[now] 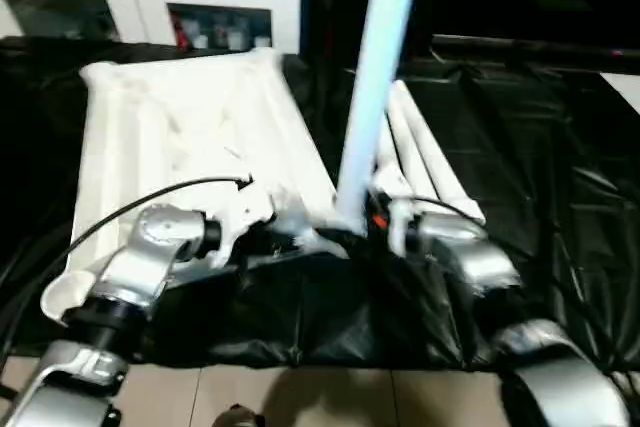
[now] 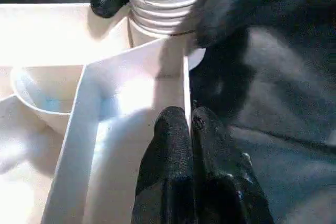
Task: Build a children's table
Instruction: Rotate leg to tighten
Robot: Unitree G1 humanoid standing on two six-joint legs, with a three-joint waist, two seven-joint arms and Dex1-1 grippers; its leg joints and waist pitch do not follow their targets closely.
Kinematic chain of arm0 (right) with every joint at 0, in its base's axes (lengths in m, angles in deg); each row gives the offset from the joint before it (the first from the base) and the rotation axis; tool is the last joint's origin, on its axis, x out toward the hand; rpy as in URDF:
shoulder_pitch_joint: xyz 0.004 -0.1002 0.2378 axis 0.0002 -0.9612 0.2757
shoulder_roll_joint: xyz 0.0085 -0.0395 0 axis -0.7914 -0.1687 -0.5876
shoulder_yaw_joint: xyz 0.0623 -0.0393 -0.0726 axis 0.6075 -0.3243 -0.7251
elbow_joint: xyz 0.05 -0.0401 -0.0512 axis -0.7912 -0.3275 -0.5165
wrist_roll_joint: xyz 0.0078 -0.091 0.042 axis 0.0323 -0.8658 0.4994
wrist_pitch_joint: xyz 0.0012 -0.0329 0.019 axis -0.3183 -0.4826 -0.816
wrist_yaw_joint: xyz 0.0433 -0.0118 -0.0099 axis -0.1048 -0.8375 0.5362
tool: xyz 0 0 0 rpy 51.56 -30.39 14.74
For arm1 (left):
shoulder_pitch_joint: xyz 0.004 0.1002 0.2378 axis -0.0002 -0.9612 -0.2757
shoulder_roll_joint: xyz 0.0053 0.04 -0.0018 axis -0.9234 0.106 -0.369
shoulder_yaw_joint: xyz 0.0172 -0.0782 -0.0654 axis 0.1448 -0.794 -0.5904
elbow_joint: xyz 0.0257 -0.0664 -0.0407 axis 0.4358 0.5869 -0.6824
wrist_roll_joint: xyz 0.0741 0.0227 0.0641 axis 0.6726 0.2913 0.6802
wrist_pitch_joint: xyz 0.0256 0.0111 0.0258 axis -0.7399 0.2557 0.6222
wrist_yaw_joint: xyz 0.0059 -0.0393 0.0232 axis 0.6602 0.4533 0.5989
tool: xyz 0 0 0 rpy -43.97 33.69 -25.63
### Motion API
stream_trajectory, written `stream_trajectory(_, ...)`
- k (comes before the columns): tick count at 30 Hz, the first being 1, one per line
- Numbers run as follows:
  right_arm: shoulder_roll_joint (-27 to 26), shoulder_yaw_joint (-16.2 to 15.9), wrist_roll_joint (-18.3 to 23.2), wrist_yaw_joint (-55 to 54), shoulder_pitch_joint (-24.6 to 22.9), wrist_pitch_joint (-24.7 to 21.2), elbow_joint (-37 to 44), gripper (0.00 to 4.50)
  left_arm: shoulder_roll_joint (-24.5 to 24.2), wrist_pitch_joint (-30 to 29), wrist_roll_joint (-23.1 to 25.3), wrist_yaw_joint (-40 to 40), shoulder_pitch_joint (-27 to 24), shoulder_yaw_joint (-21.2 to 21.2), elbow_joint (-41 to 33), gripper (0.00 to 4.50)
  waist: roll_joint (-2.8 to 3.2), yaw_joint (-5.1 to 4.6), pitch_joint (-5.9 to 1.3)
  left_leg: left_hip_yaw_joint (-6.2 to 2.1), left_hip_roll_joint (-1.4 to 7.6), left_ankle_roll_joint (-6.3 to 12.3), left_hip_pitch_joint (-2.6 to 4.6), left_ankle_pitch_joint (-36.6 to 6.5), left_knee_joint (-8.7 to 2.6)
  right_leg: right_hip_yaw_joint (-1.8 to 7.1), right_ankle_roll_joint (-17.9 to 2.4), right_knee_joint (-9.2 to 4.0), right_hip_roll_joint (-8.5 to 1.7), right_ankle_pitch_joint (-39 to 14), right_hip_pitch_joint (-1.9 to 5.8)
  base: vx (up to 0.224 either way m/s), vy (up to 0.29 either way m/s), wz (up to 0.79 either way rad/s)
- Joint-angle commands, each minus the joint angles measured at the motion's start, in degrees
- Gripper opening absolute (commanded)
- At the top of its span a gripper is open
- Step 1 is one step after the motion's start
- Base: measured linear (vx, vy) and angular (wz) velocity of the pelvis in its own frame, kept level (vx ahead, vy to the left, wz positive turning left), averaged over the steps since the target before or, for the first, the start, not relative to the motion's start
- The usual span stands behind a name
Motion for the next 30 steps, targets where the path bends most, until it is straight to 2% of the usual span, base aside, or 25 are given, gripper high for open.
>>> stream_trajectory(1, -0.3, -3.0, 0.4, 3.4, -0.4, -1.4, 2.3, 3.62, 1.5, 2.2, -2.8, -2.6, 0.5, 1.6, -0.9, 0.0, 0.66, 0.05, -3.68, -1.15, 2.83, 0.33, 1.92, -13.9, -3.94, 2.4, -12.9, -4.48, -4.0, -6.2, 2.03, 0.0, 0.0, 0.0)
stream_trajectory(6, 1.0, -3.9, 0.9, 6.9, -1.4, -4.1, 5.0, 3.42, 0.4, 3.0, -2.7, -5.5, 1.1, 1.9, 0.6, 0.0, 0.82, 0.14, -3.58, -1.26, 2.86, -0.62, 2.0, -15.8, -4.17, 2.43, -12.8, -4.7, -4.08, -8.8, 1.87, 0.0, 0.0, 0.0)
stream_trajectory(7, 0.9, -3.9, 0.9, 7.1, -1.5, -4.5, 5.3, 3.21, 0.4, 3.0, -2.6, -5.7, 1.1, 1.8, 0.8, 0.0, 0.73, 0.16, -3.6, -1.27, 2.89, -0.78, 2.01, -15.9, -4.21, 2.44, -12.7, -4.7, -4.1, -8.9, 1.9, 0.0, 0.0, 0.0)
stream_trajectory(11, -0.5, -3.1, 0.6, 4.2, -1.2, -4.3, 4.3, 2.92, 0.8, 2.7, -2.6, -4.5, 1.4, 1.1, 1.6, 0.0, 0.75, 0.11, -3.62, -1.31, 2.87, -1.19, 2.0, -15.9, -4.21, 2.43, -13.0, -4.63, -4.19, -8.6, 1.88, 0.0, 0.0, 0.0)
stream_trajectory(13, -2.0, -2.0, 0.3, 0.3, -0.5, -4.1, 2.5, 2.88, 1.6, 2.1, -2.4, -2.3, 1.8, 0.3, 2.0, 0.0, 0.8, -0.07, -3.46, -1.34, 2.81, -1.58, 2.01, -16.9, -4.31, 2.48, -12.9, -4.79, -4.21, -10.0, 1.73, 0.0, 0.0, 0.0)
stream_trajectory(14, -4.8, -0.1, -0.6, -7.9, 1.3, -3.2, -1.2, 2.86, 3.0, 0.6, -1.4, 2.6, 2.5, -0.8, 2.9, 0.0, 1.08, -0.31, -3.35, -1.45, 2.77, -2.26, 2.15, -18.5, -4.38, 2.58, -12.6, -4.99, -4.38, -12.6, 1.53, 0.0, 0.0, 0.0)
stream_trajectory(16, -6.2, 0.9, -0.9, -12.0, 2.2, -3.3, -3.0, 2.86, 3.7, -0.3, -0.8, 5.3, 3.0, -1.4, 3.5, 0.0, 0.82, -0.96, -3.14, -1.77, 2.61, -3.85, 2.23, -20.4, -4.52, 2.67, -12.0, -5.31, -4.61, -17.5, 1.39, 0.0, 0.0, 0.0)
stream_trajectory(17, -7.3, 1.6, -1.2, -14.7, 2.9, -3.0, -4.2, 2.85, 4.3, -0.8, -0.3, 7.5, 3.3, -1.9, 4.0, 0.0, 0.94, -1.14, -3.25, -1.95, 2.63, -4.27, 2.38, -21.1, -4.51, 2.61, -11.2, -5.55, -4.78, -20.0, 1.45, 0.0, 0.0, 0.0)
stream_trajectory(21, -12.7, 4.0, -2.9, -31.3, 7.1, -1.4, -12.1, 2.83, 7.9, -4.9, 1.8, 18.8, 4.6, -4.0, 3.8, 0.0, 0.59, -2.03, -3.15, -2.19, 2.55, -4.47, 2.03, -21.3, -4.71, 2.6, -9.9, -5.81, -4.64, -21.7, 1.51, 0.0, 0.0, 0.0)
stream_trajectory(23, -13.3, 4.3, -3.0, -33.0, 7.6, -1.4, -13.1, 2.83, 8.4, -5.6, 2.3, 20.8, 4.8, -4.2, 3.7, 0.0, 0.74, -1.93, -3.32, -1.91, 2.54, -3.97, 2.31, -19.9, -4.5, 2.76, -10.2, -5.75, -4.44, -18.6, 1.24, 0.0, 0.0, 0.0)
stream_trajectory(25, -15.3, 5.1, -4.4, -39.2, 9.1, -0.4, -16.7, 2.83, 10.8, -7.3, 3.6, 26.0, 5.1, -4.6, 2.4, 0.0, 0.5, -1.9, -3.48, -1.67, 2.53, -3.33, 2.02, -17.1, -4.47, 2.77, -11.1, -5.23, -4.19, -13.3, 1.47, 0.0, 0.0, 0.0)
stream_trajectory(26, -15.8, 5.5, -4.2, -39.9, 9.4, 0.3, -17.3, 2.83, 11.3, -7.5, 3.6, 26.3, 4.9, -4.3, 1.6, 0.0, 0.64, -1.8, -3.58, -1.62, 2.49, -2.9, 1.93, -15.9, -4.38, 2.65, -11.3, -5.05, -4.13, -11.2, 1.69, 0.0, 0.0, 0.0)
stream_trajectory(28, -16.2, 5.9, -4.0, -39.6, 9.9, 1.3, -18.0, 3.34, 12.1, -7.7, 3.6, 26.2, 4.2, -3.7, 0.2, 0.0, 0.71, -1.73, -3.78, -1.49, 2.4, -1.86, 1.83, -14.0, -4.13, 2.6, -11.7, -4.74, -4.03, -7.4, 1.95, 0.0, 0.0, 0.0)
stream_trajectory(30, -16.2, 6.3, -3.7, -38.8, 10.1, 1.8, -18.4, 3.48, 12.3, -7.4, 3.4, 25.2, 3.6, -3.1, -0.6, 0.0, 0.77, -1.68, -3.95, -1.37, 2.35, -0.82, 1.69, -11.8, -3.98, 2.51, -12.3, -4.35, -3.89, -3.1, 2.18, 0.0, 0.0, 0.0)
